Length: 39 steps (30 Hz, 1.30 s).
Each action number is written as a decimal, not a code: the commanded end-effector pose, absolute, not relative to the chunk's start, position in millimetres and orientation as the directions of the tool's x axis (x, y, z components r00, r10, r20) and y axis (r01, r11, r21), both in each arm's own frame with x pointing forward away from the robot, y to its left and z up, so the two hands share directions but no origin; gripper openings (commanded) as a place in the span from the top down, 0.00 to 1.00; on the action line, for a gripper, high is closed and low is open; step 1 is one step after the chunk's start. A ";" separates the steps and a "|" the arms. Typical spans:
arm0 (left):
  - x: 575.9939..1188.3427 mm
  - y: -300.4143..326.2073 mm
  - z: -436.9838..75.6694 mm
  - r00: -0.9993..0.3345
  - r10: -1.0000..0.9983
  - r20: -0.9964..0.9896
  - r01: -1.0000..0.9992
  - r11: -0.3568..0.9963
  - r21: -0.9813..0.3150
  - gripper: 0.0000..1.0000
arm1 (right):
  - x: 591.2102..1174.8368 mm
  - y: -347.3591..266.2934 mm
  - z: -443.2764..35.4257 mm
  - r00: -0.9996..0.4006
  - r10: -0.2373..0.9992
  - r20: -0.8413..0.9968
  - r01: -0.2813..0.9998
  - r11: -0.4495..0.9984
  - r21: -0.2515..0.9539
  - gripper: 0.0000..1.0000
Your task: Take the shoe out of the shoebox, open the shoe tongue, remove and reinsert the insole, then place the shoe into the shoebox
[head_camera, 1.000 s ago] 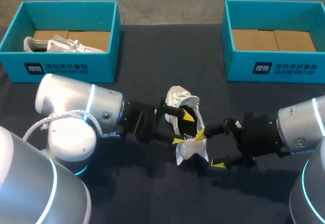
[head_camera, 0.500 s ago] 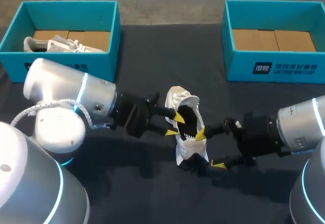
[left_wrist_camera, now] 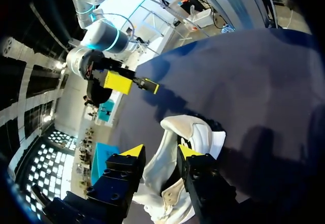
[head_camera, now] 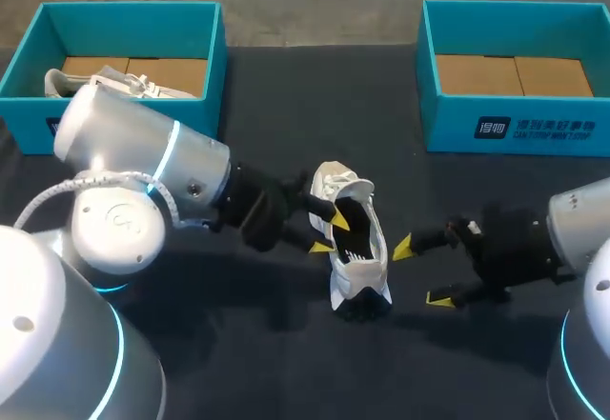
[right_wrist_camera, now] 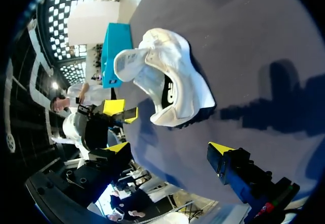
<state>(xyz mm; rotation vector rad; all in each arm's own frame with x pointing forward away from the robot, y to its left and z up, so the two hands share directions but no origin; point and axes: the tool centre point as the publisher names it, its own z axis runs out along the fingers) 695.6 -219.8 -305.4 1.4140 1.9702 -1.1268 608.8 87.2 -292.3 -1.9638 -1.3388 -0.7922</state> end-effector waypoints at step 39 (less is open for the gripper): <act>704.3 -235.9 -290.6 -0.237 0.862 -0.449 0.947 0.101 -0.306 1.00 | 583.7 -41.3 -238.4 0.339 0.585 0.737 0.928 -0.336 -0.160 0.00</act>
